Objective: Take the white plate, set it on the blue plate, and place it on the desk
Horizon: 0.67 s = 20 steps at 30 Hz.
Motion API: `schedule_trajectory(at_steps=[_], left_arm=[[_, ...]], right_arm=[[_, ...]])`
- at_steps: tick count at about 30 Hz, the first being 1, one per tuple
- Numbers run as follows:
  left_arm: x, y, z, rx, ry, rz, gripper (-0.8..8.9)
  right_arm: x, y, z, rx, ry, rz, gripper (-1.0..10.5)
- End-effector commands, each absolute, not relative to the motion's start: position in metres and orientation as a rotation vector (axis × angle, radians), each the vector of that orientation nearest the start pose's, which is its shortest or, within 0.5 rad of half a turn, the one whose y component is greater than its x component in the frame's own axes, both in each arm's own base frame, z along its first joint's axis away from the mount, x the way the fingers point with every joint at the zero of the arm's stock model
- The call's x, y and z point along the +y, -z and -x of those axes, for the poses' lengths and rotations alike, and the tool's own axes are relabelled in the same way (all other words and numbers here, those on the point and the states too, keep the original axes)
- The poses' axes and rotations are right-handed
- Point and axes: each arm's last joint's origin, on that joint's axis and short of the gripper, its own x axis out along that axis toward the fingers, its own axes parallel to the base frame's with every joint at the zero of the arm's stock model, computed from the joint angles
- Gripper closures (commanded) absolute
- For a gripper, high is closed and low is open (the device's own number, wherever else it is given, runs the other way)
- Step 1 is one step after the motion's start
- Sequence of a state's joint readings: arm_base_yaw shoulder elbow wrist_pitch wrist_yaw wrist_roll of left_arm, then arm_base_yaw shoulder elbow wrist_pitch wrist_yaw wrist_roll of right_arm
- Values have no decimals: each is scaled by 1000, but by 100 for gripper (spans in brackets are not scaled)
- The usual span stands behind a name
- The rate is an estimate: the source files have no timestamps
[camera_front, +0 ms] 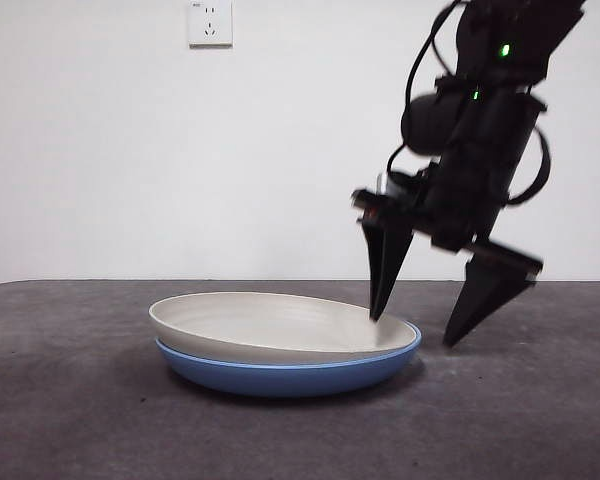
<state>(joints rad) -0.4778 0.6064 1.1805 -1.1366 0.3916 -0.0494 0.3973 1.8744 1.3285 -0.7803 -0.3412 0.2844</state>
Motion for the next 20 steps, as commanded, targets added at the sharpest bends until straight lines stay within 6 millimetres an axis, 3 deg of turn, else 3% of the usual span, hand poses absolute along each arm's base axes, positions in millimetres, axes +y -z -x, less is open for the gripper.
schedule_trajectory(at_steps=[1,8,15,20], left_arm=[[-36,-390,-44,584,844,9,156],[-36,-389,-43,597,854,5,156],[-36,-389,-43,593,854,5,156],[-36,-389,-44,588,854,6,156]], right_arm=[[147,-212,-326,1363,-429,-140,545],[130,-281,-283,1227,-360,-34,398],[106,-347,-215,1082,-373,6,378],[85,-374,-161,1040,-393,16,344]])
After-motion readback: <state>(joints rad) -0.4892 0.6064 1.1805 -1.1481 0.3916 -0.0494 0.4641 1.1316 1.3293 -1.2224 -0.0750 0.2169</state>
